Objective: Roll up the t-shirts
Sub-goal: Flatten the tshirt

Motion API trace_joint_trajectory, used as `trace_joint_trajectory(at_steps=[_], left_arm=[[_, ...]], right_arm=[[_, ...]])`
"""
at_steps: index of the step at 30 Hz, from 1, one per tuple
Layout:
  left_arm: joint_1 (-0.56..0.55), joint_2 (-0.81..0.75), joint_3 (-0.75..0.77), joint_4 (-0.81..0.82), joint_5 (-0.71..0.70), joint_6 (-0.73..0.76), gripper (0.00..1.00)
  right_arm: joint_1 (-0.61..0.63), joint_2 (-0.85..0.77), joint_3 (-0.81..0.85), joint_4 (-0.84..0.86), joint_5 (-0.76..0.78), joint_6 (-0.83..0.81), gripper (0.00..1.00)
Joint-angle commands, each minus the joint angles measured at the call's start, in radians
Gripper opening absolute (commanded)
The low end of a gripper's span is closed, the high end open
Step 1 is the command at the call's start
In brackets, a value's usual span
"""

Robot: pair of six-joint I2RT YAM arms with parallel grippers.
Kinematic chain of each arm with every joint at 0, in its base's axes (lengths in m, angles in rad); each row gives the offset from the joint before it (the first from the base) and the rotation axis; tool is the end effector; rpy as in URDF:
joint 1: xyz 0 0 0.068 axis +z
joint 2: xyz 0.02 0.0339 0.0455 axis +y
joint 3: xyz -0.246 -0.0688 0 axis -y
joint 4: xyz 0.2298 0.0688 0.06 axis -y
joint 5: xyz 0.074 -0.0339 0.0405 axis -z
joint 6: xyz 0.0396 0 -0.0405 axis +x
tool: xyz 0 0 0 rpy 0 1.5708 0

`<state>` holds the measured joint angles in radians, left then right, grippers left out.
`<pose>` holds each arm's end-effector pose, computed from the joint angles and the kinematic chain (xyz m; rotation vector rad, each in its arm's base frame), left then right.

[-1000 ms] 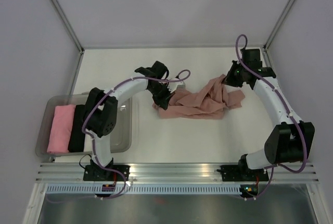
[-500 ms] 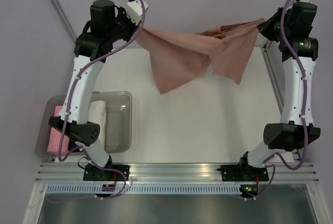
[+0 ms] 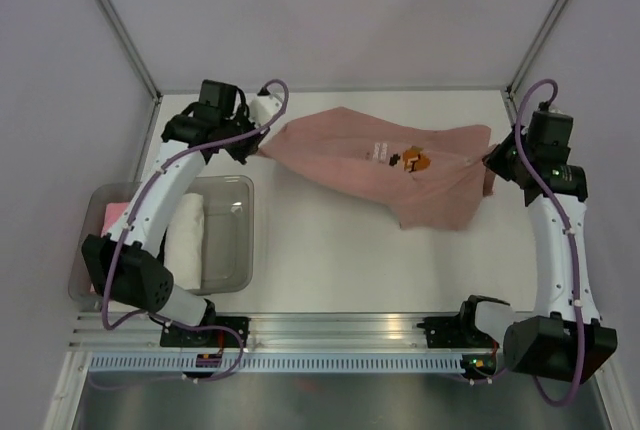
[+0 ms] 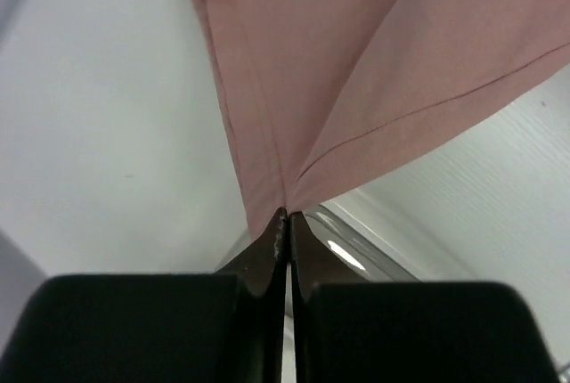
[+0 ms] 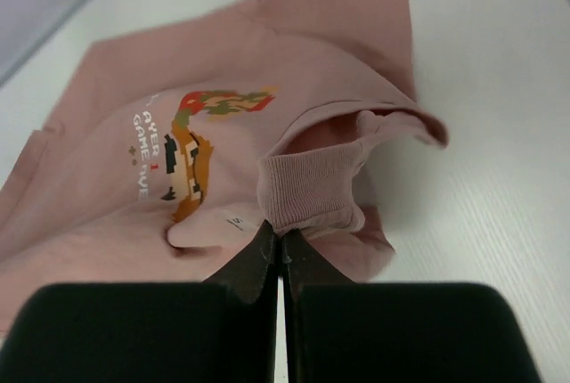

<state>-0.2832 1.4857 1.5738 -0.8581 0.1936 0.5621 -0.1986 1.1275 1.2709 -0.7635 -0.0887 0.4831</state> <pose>0.2895 -0.0922 0.3600 1.0397 2.0790 -0.0867 0.2219 -0.0411 0.3620 0.6878 2.0895 0.2571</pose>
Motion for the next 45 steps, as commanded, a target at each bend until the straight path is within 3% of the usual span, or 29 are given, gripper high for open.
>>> trace_joint_trajectory(at_steps=[1,8,10,12,13,15,18,20,27,31,34,37,38,39,41,44,45], left_arm=[[-0.005,0.01,-0.132,0.052,0.122,-0.037,0.02],[-0.024,0.122,-0.244,0.175,0.101,-0.082,0.02],[-0.025,0.139,-0.247,0.188,0.098,-0.091,0.02],[-0.028,0.154,-0.25,0.186,0.099,-0.103,0.02],[-0.028,0.154,-0.258,0.186,0.099,-0.11,0.02],[-0.027,0.147,-0.27,0.188,0.102,-0.116,0.02],[-0.028,0.119,-0.296,0.198,0.099,-0.117,0.02],[-0.027,0.108,-0.311,0.2,0.098,-0.119,0.02],[-0.028,0.088,-0.314,0.2,0.107,-0.148,0.02],[-0.027,0.078,-0.319,0.2,0.113,-0.16,0.02],[-0.028,0.068,-0.325,0.202,0.116,-0.165,0.02],[-0.028,0.059,-0.33,0.2,0.112,-0.166,0.02],[-0.028,0.055,-0.33,0.2,0.107,-0.166,0.02],[-0.028,0.05,-0.328,0.2,0.099,-0.166,0.02],[-0.028,0.042,-0.319,0.2,0.086,-0.159,0.02],[-0.027,0.025,-0.265,0.202,0.031,-0.142,0.02],[-0.027,0.016,-0.22,0.2,0.021,-0.134,0.02]], right_arm=[[-0.001,0.028,-0.144,0.105,0.001,0.049,0.0],[0.037,0.274,-0.167,0.358,0.027,0.066,0.0],[0.041,0.397,-0.08,0.359,0.027,0.013,0.21],[0.042,0.531,0.017,0.255,0.038,-0.032,0.49],[0.041,0.564,0.11,0.201,0.082,-0.066,0.53],[0.041,0.577,0.139,0.11,0.159,-0.078,0.58],[0.038,0.475,0.038,0.131,0.25,-0.075,0.76],[0.038,0.428,-0.048,0.104,0.273,-0.071,0.76],[0.037,0.267,-0.359,0.101,0.198,-0.017,0.73],[0.034,0.27,-0.461,0.125,0.202,0.006,0.73],[0.036,0.316,-0.51,0.153,0.106,0.032,0.72],[0.036,0.347,-0.55,0.197,0.064,0.043,0.58],[0.034,0.341,-0.551,0.202,0.061,0.045,0.34],[0.036,0.331,-0.548,0.202,0.063,0.042,0.19],[0.036,0.293,-0.504,0.198,0.06,0.037,0.0],[0.031,0.259,-0.345,0.165,0.038,0.034,0.0],[0.03,0.259,-0.221,0.144,0.034,0.035,0.0]])
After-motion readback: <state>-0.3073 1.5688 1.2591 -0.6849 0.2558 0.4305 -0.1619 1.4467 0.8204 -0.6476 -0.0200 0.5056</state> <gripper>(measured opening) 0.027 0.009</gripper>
